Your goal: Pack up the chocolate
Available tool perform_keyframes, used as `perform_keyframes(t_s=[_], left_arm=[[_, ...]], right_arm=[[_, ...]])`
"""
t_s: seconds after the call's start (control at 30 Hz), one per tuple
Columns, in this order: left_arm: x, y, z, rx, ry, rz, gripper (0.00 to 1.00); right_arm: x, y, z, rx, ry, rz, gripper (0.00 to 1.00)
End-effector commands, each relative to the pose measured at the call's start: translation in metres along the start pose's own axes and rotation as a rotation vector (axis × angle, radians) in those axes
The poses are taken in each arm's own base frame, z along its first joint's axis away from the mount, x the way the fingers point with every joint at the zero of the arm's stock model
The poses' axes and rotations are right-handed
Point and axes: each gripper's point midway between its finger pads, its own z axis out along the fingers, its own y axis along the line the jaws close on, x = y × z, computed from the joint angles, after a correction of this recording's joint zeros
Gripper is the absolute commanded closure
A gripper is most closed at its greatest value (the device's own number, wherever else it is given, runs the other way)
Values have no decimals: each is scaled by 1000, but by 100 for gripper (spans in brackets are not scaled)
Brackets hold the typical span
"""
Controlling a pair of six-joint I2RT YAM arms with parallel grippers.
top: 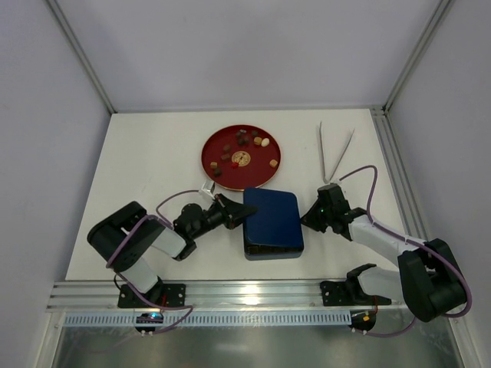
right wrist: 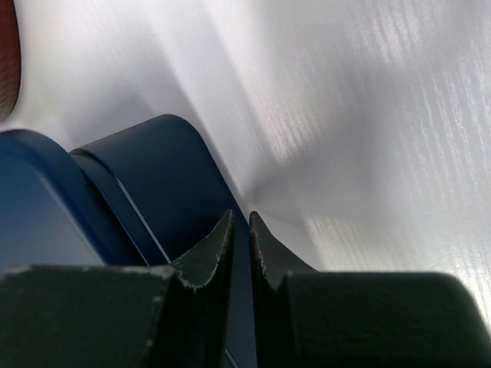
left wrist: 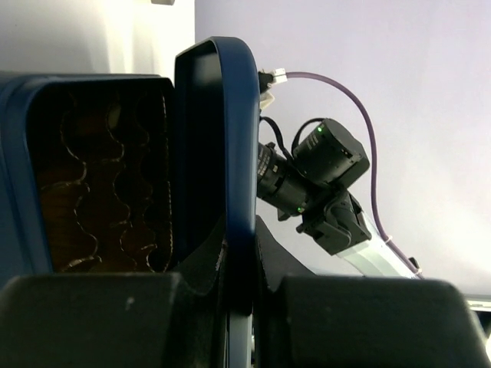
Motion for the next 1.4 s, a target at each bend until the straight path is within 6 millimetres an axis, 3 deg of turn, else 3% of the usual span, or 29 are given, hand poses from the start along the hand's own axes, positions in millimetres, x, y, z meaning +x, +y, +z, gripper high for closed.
perform_keyframes(t_s=[0.0, 0.3, 0.57, 0.77, 1.1, 1.37], left_arm=[[4, -61, -16, 241, -3, 91, 100], [3, -76, -26, 282, -20, 81, 100], [7, -102, -28, 355, -22, 83, 100], [11, -85, -19, 306, -29, 71, 100], [15, -86, -9, 310, -28, 85, 99], [16, -59, -9, 236, -26, 77, 97]], right_arm=[[-14, 27, -2, -73, -43, -2, 85], [-20, 33, -7, -79, -60, -8, 85], [-22, 33, -8, -80, -64, -10, 85], [-22, 34, -10, -82, -68, -12, 85], [-21, 32, -11, -82, -68, -17, 85], [-21, 32, -12, -82, -71, -24, 85]])
